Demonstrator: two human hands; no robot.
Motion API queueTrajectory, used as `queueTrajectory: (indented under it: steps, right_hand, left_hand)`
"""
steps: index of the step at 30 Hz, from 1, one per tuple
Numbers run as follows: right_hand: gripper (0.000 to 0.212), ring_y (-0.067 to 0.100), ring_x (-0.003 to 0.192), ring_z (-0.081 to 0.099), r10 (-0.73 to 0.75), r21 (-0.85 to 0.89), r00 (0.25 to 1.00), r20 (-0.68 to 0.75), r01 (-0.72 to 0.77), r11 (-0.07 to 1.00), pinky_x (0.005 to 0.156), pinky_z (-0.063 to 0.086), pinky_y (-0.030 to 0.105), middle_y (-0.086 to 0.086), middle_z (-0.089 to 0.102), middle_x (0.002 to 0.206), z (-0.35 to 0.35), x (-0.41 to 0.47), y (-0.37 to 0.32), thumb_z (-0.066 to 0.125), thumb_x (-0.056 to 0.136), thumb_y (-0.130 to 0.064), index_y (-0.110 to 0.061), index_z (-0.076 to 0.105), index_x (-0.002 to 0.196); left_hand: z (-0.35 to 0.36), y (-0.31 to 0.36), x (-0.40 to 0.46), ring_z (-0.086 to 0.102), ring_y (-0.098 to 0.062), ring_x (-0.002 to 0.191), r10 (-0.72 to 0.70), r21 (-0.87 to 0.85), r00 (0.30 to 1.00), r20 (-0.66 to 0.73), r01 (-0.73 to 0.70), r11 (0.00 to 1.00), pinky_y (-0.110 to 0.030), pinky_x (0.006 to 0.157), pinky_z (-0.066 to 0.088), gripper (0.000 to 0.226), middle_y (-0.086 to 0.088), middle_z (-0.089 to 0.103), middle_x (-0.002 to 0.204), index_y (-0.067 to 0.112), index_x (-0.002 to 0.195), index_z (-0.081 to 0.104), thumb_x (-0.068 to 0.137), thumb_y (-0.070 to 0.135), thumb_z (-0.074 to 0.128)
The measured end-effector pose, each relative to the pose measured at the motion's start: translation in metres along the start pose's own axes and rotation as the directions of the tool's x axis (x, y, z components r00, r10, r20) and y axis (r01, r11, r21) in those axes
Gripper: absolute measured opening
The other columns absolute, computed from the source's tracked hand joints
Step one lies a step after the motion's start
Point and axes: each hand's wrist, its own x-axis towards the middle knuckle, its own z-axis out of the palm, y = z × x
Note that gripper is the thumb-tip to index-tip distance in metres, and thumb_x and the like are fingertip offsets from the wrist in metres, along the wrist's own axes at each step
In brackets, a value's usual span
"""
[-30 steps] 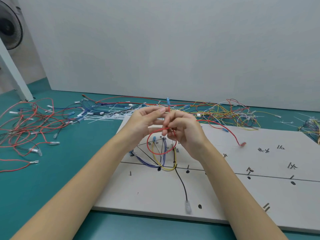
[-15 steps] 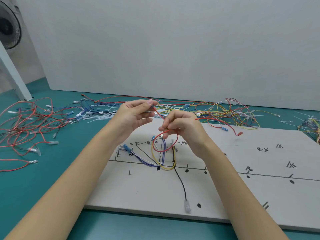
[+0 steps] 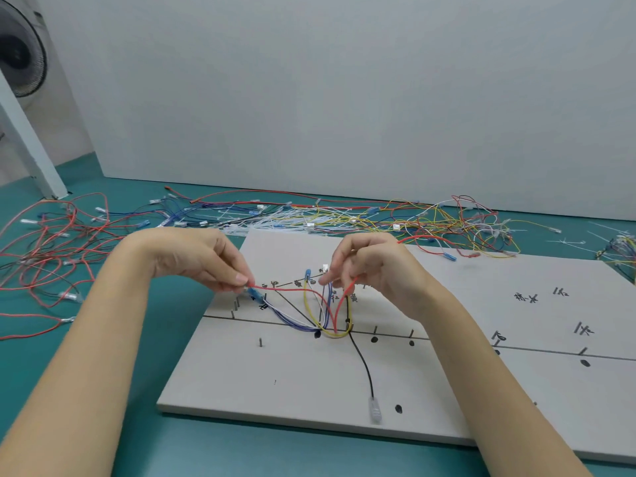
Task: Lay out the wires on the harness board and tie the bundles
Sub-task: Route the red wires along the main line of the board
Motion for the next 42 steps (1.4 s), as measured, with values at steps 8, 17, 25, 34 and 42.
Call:
queueTrajectory:
  steps: [8, 17, 25, 34, 42]
  right_hand:
    - [0.024, 0.028, 0.039, 0.054, 0.044, 0.137, 0.982, 0.181, -0.07, 0.988, 0.038, 0.036, 0.022, 0.015, 0.052, 0.048, 0.0, -0.004, 0.001, 0.037, 0.055, 0.001, -0.008, 0.059, 0.061]
    - [0.023, 0.026, 0.038, 0.051, 0.018, 0.248, 0.986, 0.167, -0.06, 0.967, 0.04, 0.038, 0.023, 0.016, 0.054, 0.052, -0.004, -0.006, -0.001, 0.038, 0.056, -0.002, -0.008, 0.059, 0.061]
    - [0.023, 0.026, 0.041, 0.054, -0.046, 0.46, 0.998, -0.036, 0.057, 0.886, 0.041, 0.042, 0.023, 0.013, 0.059, 0.056, -0.011, -0.006, -0.002, 0.04, 0.064, -0.005, -0.011, 0.062, 0.062]
    - [0.012, 0.017, 0.041, 0.042, -0.013, 0.53, 0.988, -0.156, 0.094, 0.843, 0.037, 0.033, 0.02, 0.005, 0.051, 0.052, -0.007, -0.008, -0.01, 0.06, 0.074, -0.02, -0.013, 0.068, 0.068]
    - [0.009, 0.009, 0.045, 0.039, -0.01, 0.487, 0.984, -0.178, 0.097, 0.868, 0.035, 0.027, 0.017, -0.003, 0.044, 0.057, -0.005, -0.008, -0.01, 0.065, 0.081, -0.021, -0.017, 0.057, 0.077]
  left_hand:
    - [-0.004, -0.011, 0.001, 0.064, -0.012, 0.082, -0.186, 0.104, 0.982, -0.02, 0.187, 0.977, -0.017, 0.071, 0.054, 0.01, -0.006, 0.075, 0.09, 0.014, 0.09, 0.079, 0.085, 0.011, 0.071]
    - [0.0, -0.01, 0.006, 0.066, -0.009, 0.078, -0.174, 0.132, 0.982, -0.077, 0.183, 0.974, -0.017, 0.07, 0.053, 0.01, -0.006, 0.074, 0.093, 0.015, 0.087, 0.08, 0.081, 0.009, 0.075]
    - [-0.005, -0.013, 0.001, 0.064, -0.007, 0.07, -0.154, 0.113, 0.987, -0.047, 0.158, 0.981, -0.015, 0.065, 0.051, 0.01, -0.004, 0.07, 0.081, 0.014, 0.089, 0.079, 0.086, 0.01, 0.071]
    - [-0.006, -0.011, -0.003, 0.066, -0.006, 0.076, -0.128, 0.108, 0.992, 0.008, 0.126, 0.986, -0.016, 0.07, 0.052, 0.015, -0.002, 0.073, 0.083, 0.013, 0.093, 0.079, 0.078, 0.016, 0.076]
    - [-0.004, -0.011, 0.0, 0.066, -0.008, 0.073, -0.137, 0.095, 0.99, -0.037, 0.14, 0.985, -0.016, 0.067, 0.053, 0.007, -0.005, 0.075, 0.087, 0.012, 0.086, 0.079, 0.08, 0.013, 0.076]
